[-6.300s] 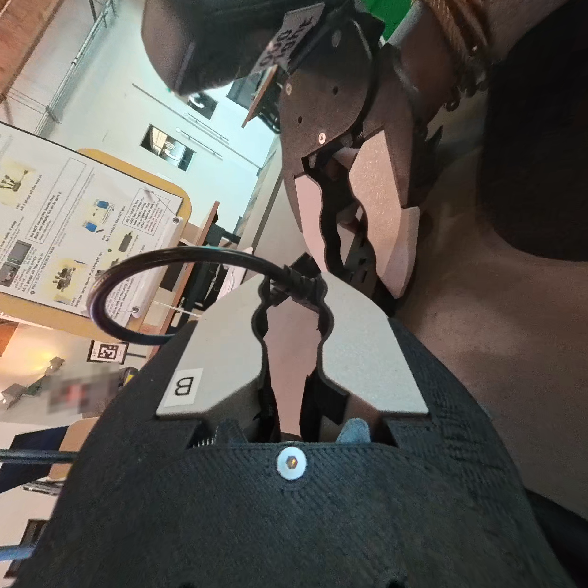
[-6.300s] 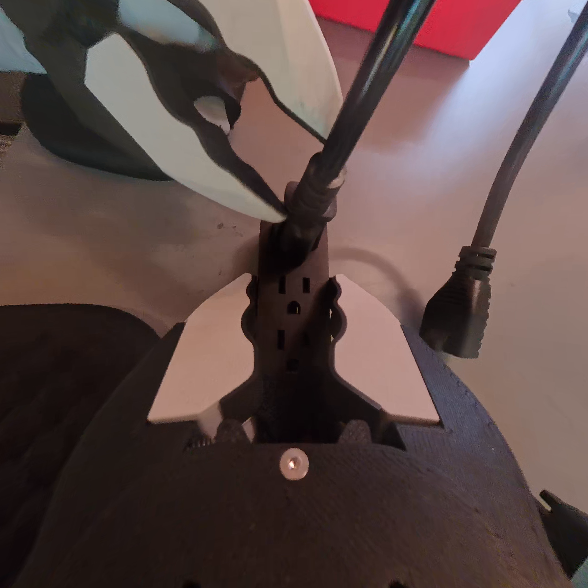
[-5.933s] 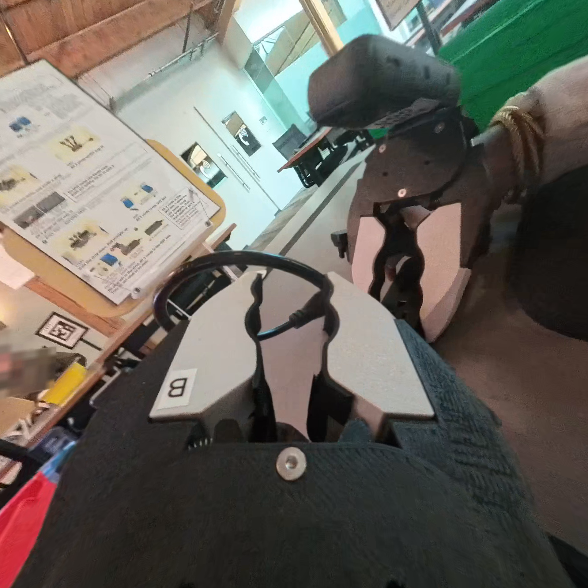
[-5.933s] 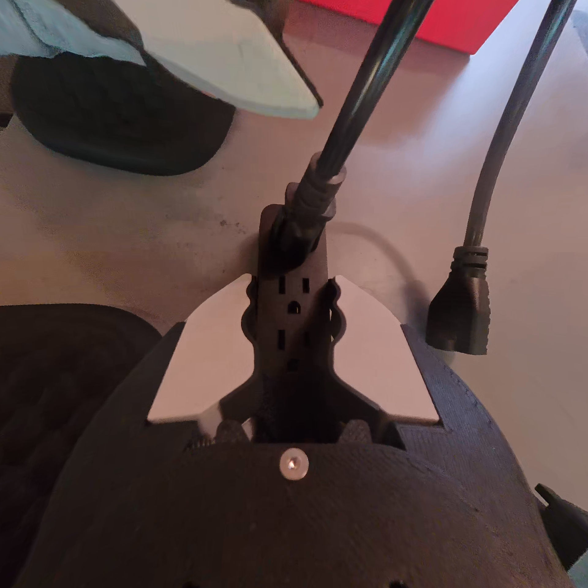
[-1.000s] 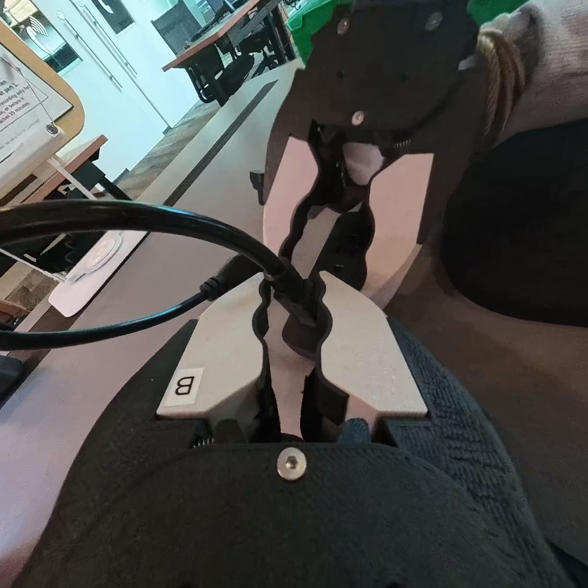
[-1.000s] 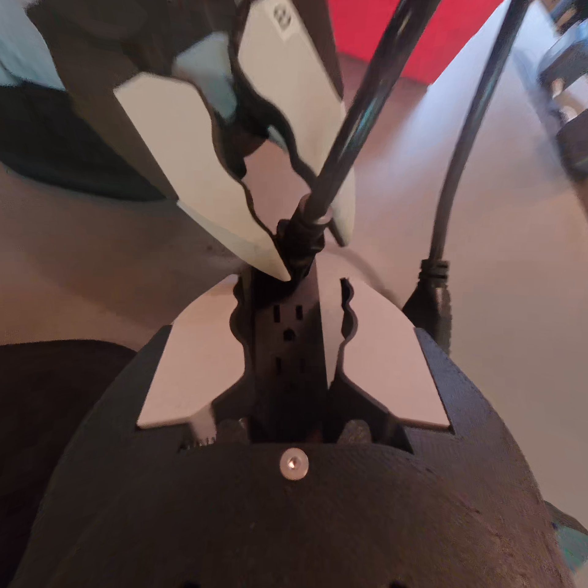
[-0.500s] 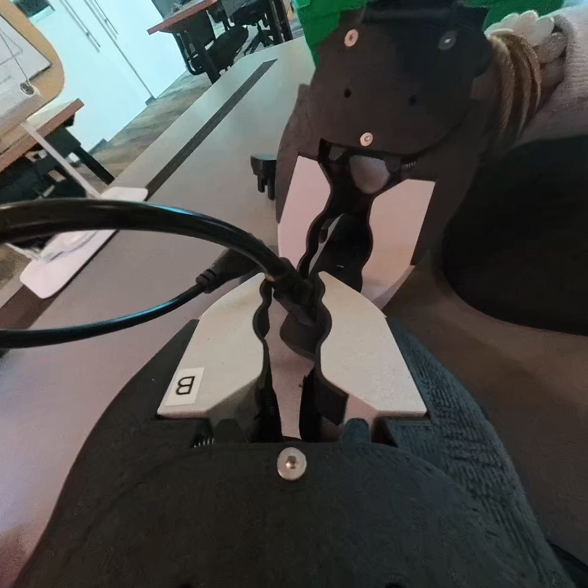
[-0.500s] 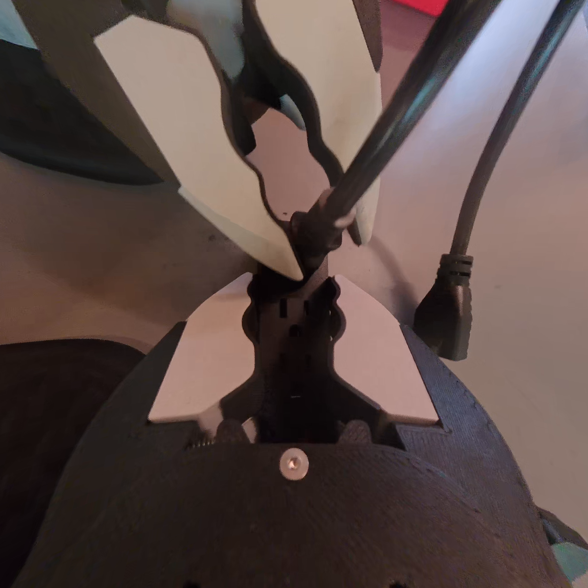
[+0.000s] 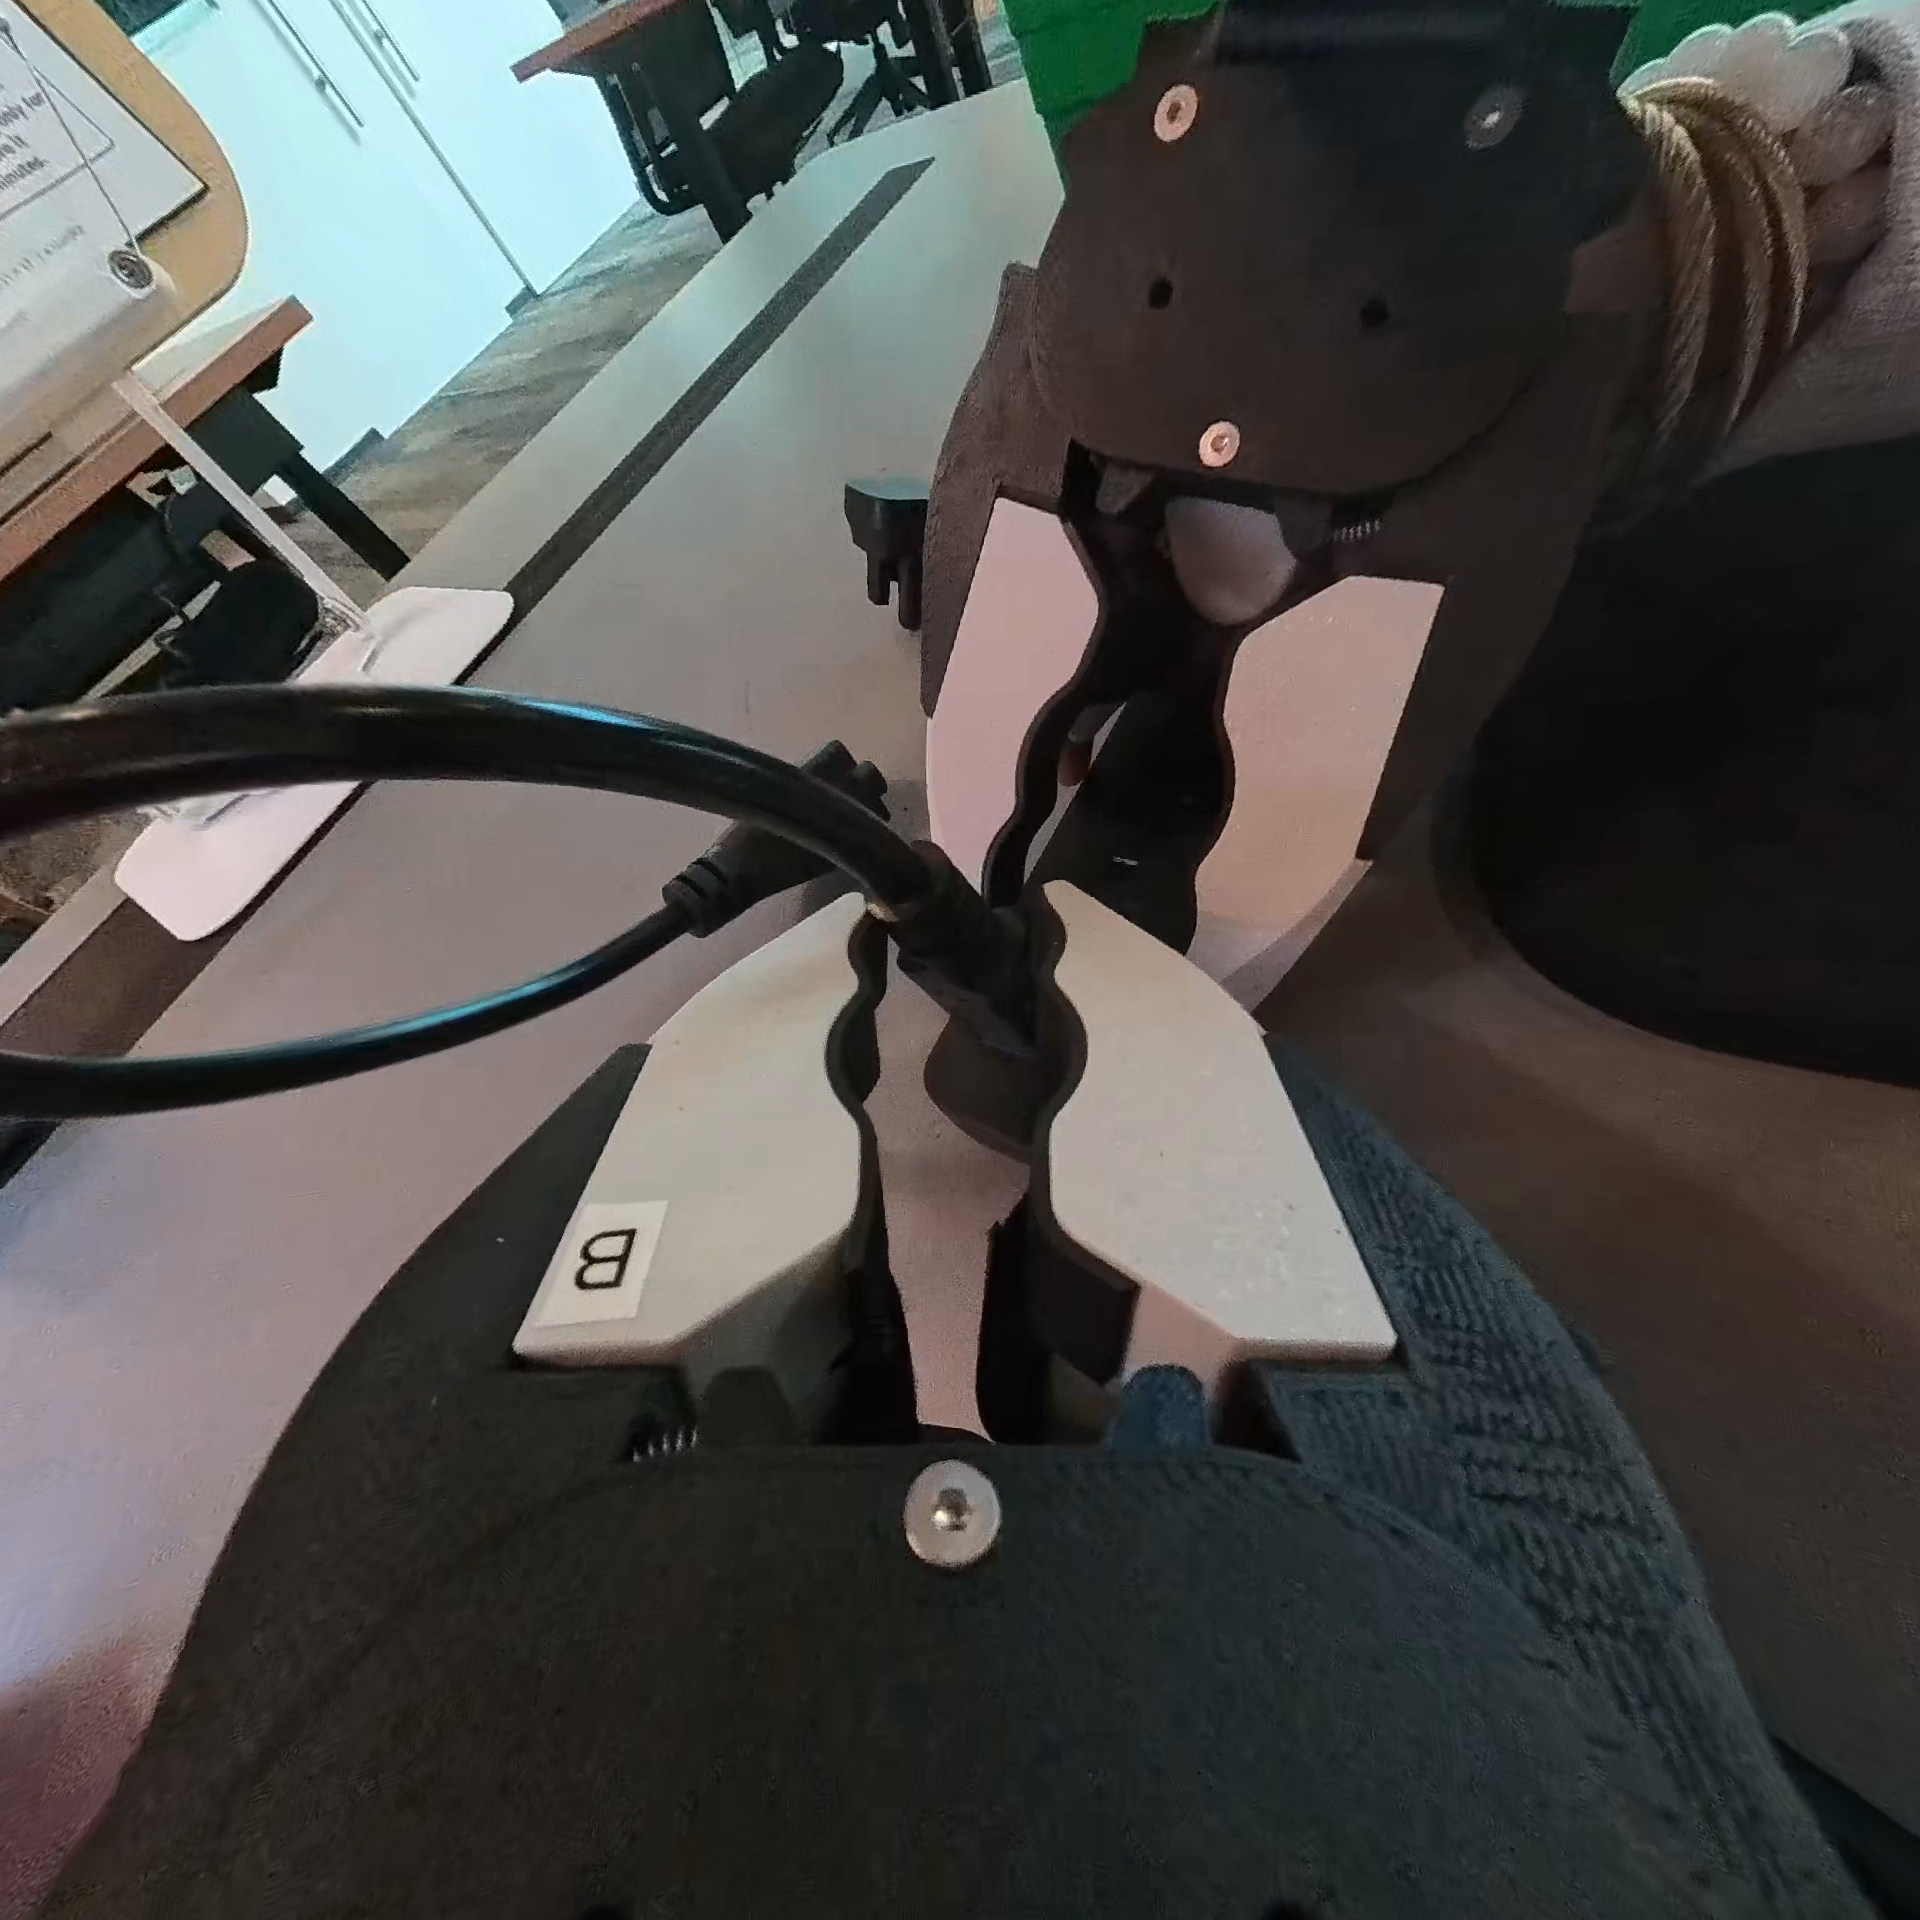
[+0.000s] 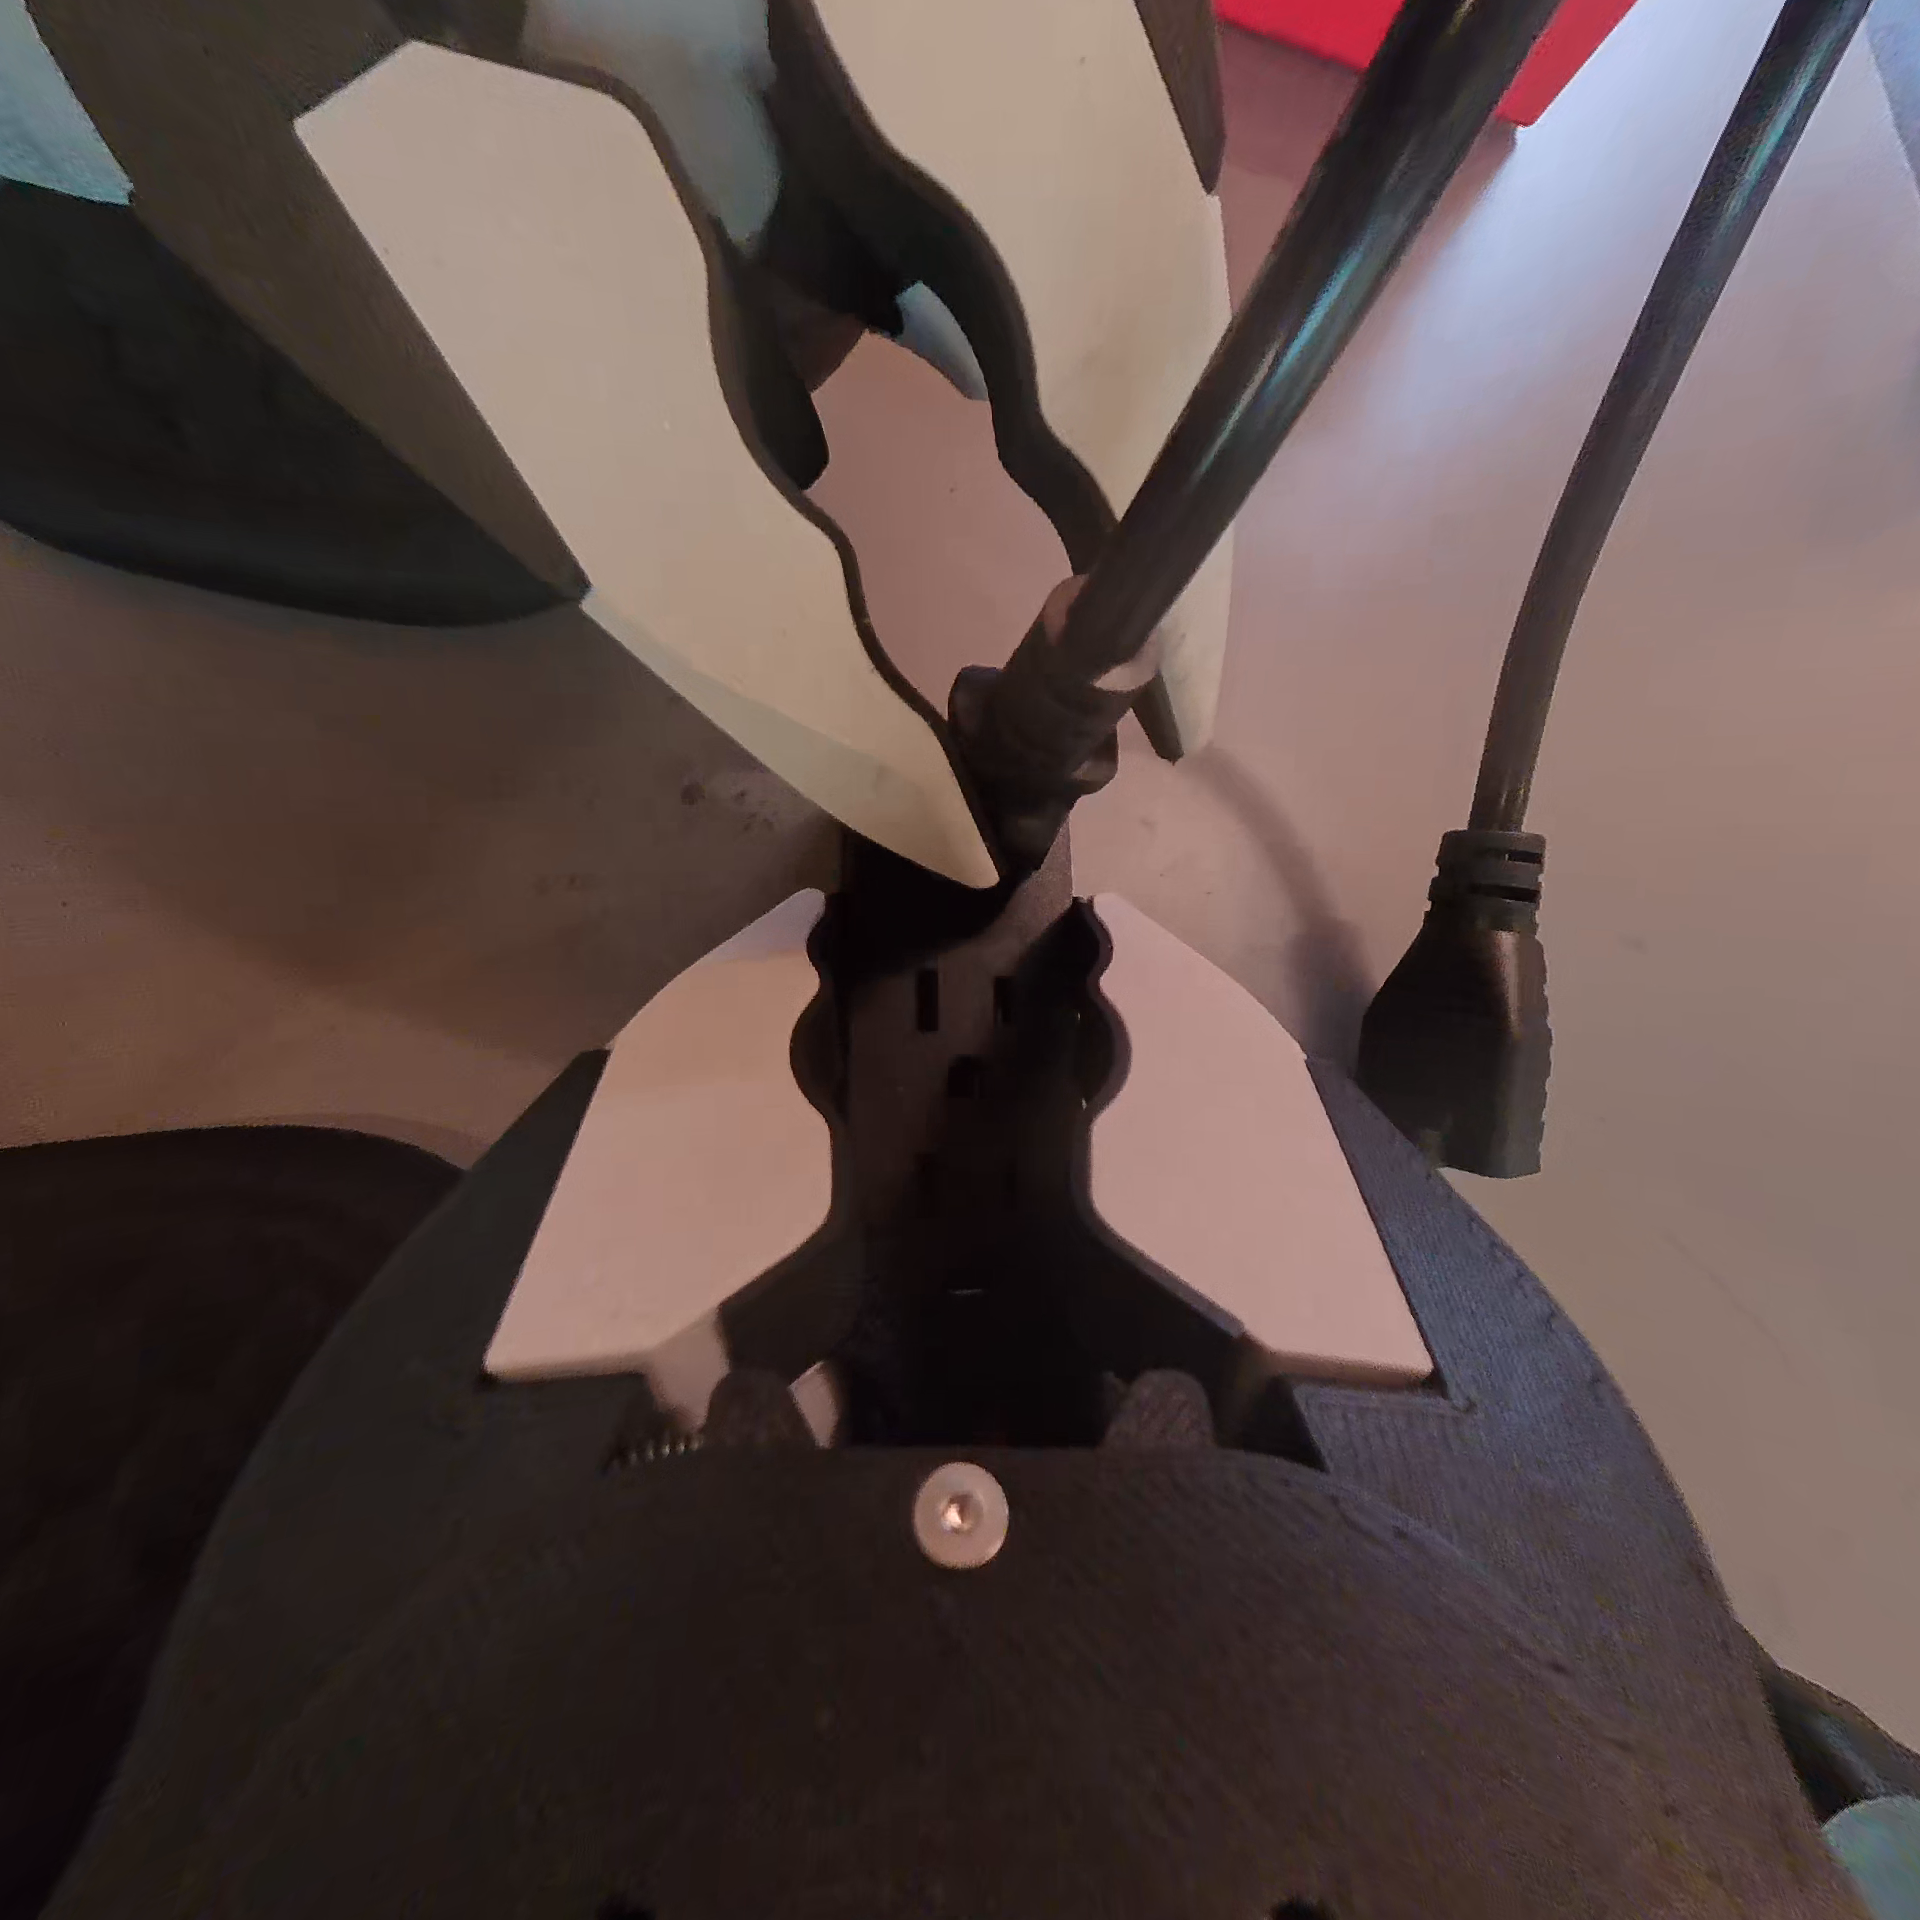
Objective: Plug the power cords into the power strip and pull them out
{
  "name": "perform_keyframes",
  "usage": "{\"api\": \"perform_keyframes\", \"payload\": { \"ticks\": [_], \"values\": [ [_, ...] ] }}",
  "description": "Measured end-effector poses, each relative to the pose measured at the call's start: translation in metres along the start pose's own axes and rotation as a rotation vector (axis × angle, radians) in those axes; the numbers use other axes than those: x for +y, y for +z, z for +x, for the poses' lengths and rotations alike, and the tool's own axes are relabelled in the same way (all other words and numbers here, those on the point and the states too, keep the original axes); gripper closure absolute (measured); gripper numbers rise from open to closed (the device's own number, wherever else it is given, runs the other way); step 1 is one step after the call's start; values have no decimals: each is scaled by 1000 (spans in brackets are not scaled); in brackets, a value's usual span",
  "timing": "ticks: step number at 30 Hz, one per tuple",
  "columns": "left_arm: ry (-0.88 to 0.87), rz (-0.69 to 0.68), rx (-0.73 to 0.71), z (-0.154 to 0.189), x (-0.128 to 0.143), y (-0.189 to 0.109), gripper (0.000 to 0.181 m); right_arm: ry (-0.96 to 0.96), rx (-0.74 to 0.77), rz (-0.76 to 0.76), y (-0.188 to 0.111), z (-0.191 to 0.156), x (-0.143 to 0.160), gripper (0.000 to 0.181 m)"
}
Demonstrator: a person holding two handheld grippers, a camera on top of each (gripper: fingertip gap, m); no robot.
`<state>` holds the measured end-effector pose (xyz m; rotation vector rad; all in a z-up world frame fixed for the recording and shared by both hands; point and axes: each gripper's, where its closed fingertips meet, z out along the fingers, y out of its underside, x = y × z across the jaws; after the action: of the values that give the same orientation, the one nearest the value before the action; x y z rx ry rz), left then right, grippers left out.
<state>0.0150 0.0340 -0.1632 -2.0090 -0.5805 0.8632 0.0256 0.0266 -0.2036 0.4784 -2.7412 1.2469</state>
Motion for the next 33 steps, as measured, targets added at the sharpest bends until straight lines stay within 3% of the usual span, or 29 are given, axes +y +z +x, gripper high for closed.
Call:
{"api": "perform_keyframes", "payload": {
  "ticks": [6,12,20,25,30,33],
  "values": [
    [138,27,-42,5,-8,0,156,-27,-6,3,-1,-3,-4,138],
    [-40,12,-1,-5,2,0,156,2,32,-11,4,3,-2,137],
    [126,20,-58,2,-5,0,156,-3,29,-29,1,0,-2,138],
    [10,25,-4,-2,-1,-1,156,23,27,-13,1,-2,0,137],
    [44,14,-51,-3,-3,2,157,26,12,-23,3,0,-1,137],
    [36,31,-9,-2,-1,-2,155,17,24,-11,1,-4,0,137]
  ]
}}
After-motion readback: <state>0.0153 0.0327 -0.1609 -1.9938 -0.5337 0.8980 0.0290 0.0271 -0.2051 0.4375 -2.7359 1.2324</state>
